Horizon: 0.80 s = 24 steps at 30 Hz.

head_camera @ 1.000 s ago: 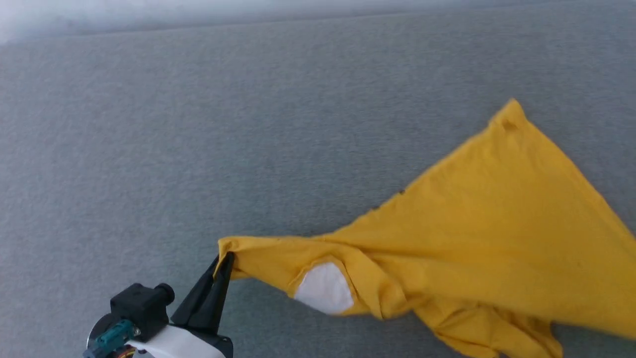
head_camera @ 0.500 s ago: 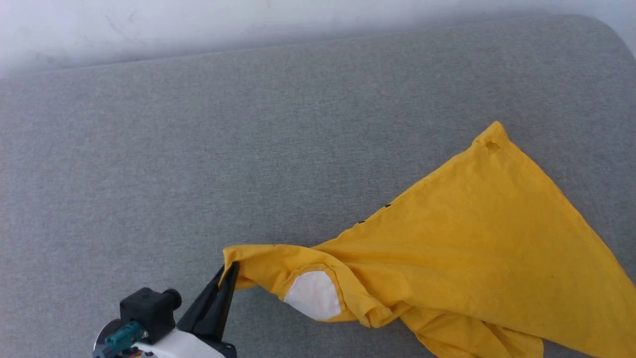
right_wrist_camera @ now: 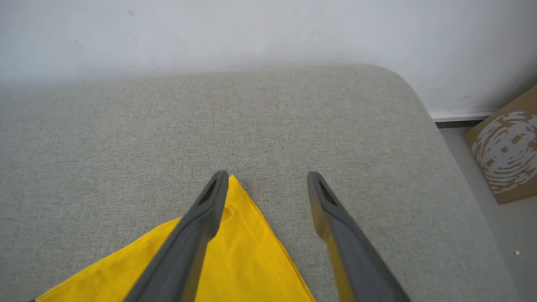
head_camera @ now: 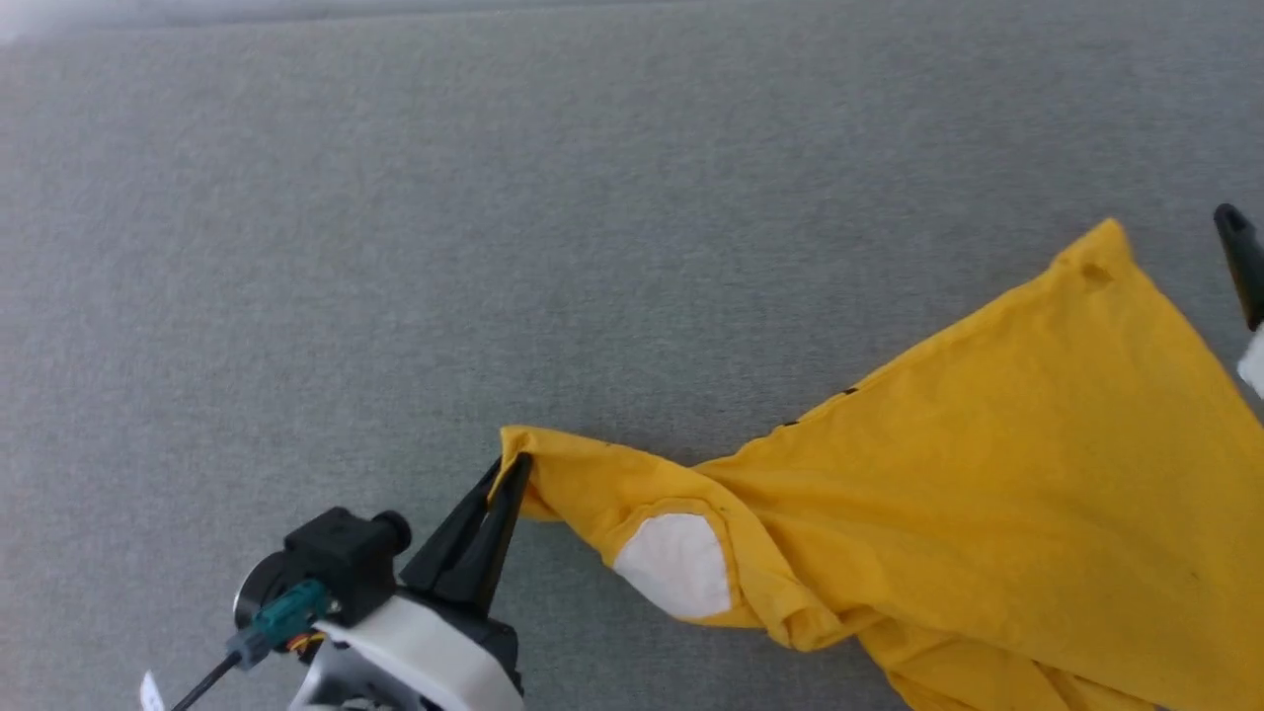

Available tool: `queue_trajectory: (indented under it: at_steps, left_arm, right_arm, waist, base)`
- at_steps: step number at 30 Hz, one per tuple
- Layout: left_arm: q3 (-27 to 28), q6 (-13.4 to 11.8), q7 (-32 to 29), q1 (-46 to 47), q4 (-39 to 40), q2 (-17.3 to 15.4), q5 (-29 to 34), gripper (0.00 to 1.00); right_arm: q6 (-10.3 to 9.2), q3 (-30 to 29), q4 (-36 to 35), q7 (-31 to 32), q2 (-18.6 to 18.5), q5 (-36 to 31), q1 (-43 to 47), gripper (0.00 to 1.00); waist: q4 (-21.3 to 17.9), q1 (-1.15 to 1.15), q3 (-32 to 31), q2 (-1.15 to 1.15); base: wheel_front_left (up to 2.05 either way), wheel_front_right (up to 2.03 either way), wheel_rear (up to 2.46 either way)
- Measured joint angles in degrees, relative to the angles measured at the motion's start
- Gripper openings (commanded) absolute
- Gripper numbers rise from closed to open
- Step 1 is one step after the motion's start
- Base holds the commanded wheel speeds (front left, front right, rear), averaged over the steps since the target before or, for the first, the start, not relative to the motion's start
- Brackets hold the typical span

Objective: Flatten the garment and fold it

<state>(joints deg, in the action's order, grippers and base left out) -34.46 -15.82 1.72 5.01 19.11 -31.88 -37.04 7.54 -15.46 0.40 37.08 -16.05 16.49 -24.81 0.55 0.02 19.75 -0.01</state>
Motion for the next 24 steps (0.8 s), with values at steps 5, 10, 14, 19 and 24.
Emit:
queue_trajectory:
  at_steps: [5, 10, 14, 19, 24]
  left_arm:
    - [-1.14, 0.65, -0.21, 2.11, -0.65, 1.43, 0.86, 0.00]
    - [-1.52, 0.66, -0.19, 2.72, -1.31, 2.20, 0.94, 0.00]
    - [-1.63, 0.66, -0.19, 2.74, -1.51, 2.46, 0.94, 0.00]
    - [-1.55, 0.64, -0.19, 2.74, -1.51, 2.44, 0.93, 0.00]
    - [-1.12, 0.62, -0.09, 2.74, -1.56, 2.43, 0.65, 0.00]
  right_arm:
    - [0.00, 2.83, 7.58, 1.21, -2.75, -1.74, -2.86, 1.00]
    - [0.00, 4.20, 12.52, 1.16, -4.31, -2.35, -3.17, 1.00]
    - [-0.01, 5.35, 14.81, 2.22, -5.36, -1.23, -3.34, 1.00]
    - [-0.01, 6.24, 15.27, 6.41, -7.03, 0.35, -4.52, 0.00]
    - [0.00, 6.10, 15.60, 6.83, -5.81, 0.83, -4.80, 0.00]
  waist:
    - [2.92, 0.00, 2.32, 0.00]
    - [5.74, -0.01, 4.37, 0.00]
    - [7.43, -0.02, 5.65, 0.00]
    - [8.29, -0.02, 6.53, 0.00]
    - [7.81, -0.02, 5.66, 0.00]
  base:
    - [0.00, 0.00, 0.00]
    - [0.00, 0.00, 0.00]
    - [0.00, 0.00, 0.00]
    - [0.00, 0.00, 0.00]
    - [0.00, 0.00, 0.00]
